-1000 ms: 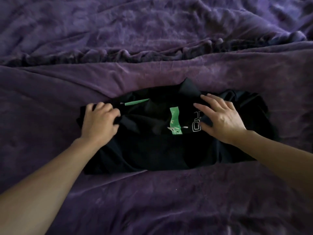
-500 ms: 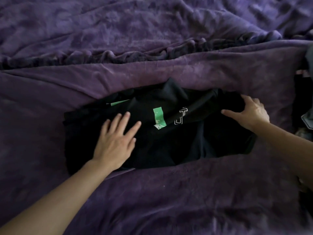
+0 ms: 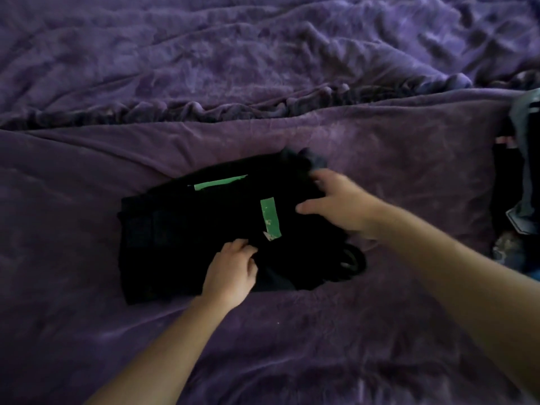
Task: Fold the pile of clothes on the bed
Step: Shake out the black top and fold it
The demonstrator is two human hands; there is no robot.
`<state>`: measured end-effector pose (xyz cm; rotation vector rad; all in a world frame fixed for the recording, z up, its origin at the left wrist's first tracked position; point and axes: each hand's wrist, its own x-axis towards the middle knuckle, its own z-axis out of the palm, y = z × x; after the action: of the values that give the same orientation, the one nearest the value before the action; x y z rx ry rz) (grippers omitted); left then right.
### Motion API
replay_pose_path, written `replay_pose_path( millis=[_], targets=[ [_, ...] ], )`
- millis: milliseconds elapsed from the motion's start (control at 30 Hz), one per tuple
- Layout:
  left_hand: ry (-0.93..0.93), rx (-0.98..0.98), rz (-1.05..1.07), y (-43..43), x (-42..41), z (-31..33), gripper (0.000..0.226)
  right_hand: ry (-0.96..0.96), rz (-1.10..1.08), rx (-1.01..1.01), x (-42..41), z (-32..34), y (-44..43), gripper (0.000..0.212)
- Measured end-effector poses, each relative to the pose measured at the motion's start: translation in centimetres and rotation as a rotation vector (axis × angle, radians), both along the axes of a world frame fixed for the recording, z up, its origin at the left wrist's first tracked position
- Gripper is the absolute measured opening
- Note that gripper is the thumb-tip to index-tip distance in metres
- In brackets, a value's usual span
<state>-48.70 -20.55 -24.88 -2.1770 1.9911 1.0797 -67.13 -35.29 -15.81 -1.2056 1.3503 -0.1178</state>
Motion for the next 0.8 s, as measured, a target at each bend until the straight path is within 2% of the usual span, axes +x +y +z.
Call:
replay_pose_path(
  millis=[67, 133, 167, 233, 300, 333, 367, 433, 467, 533, 600, 667, 800],
  targets=[
    [0.003, -0.039, 0.225, 1.5, 1.8, 0.3, 0.029, -0.047, 0.037, 0.216, 3.7, -1.9, 1.1, 0.054],
    [-0.032, -0.089, 0.328, 2.8, 3.3, 0.6, 0.028, -0.051, 0.017, 0.344, 5.7, -4.3, 1.8, 0.062],
    [-0.041, -0.134, 0.351, 3.2, 3.7, 0.7, 0.029, -0.028, -0.023, 0.289, 5.9, -5.6, 2.0, 0.057],
    [-0.050, -0.278, 0.315, 3.2, 3.6, 1.1, 0.036, 0.066, -0.158, -0.030, 4.5, -7.6, 2.0, 0.036],
    [-0.079, -0.396, 0.165, 2.4, 2.4, 1.2, 0.044, 0.234, -0.242, -0.362, 1.4, -8.7, 1.4, 0.021],
    [-0.099, -0.380, 0.055, 2.0, 1.5, 0.9, 0.047, 0.306, -0.260, -0.430, -0.1, -9.1, 1.3, 0.025],
    [-0.119, -0.299, -0.059, 1.7, 0.6, 0.4, 0.051, 0.351, -0.265, -0.414, -1.5, -9.4, 1.4, 0.035],
    [-0.154, -0.072, -0.205, 1.8, -0.7, -1.2, 0.055, 0.324, -0.278, -0.211, -2.8, -10.3, 1.7, 0.061],
    [-0.160, 0.027, -0.238, 1.9, -0.8, -1.9, 0.056, 0.264, -0.306, -0.082, -2.7, -10.7, 2.0, 0.067],
    [-0.127, 0.087, -0.234, 2.0, -0.5, -2.7, 0.055, 0.158, -0.349, 0.091, -2.1, -10.8, 2.1, 0.063],
    [-0.037, 0.049, -0.162, 2.0, 0.4, -2.3, 0.050, 0.077, -0.372, 0.118, -1.1, -9.7, 2.1, 0.059],
    [0.073, -0.030, 0.000, 2.4, 2.0, -1.0, 0.045, -0.017, -0.418, 0.088, 0.4, -7.6, 2.5, 0.060],
    [0.159, -0.252, 0.408, 4.5, 7.9, 2.2, 0.028, 0.022, -0.423, -0.224, 6.8, -2.6, 5.0, 0.064]
  ],
)
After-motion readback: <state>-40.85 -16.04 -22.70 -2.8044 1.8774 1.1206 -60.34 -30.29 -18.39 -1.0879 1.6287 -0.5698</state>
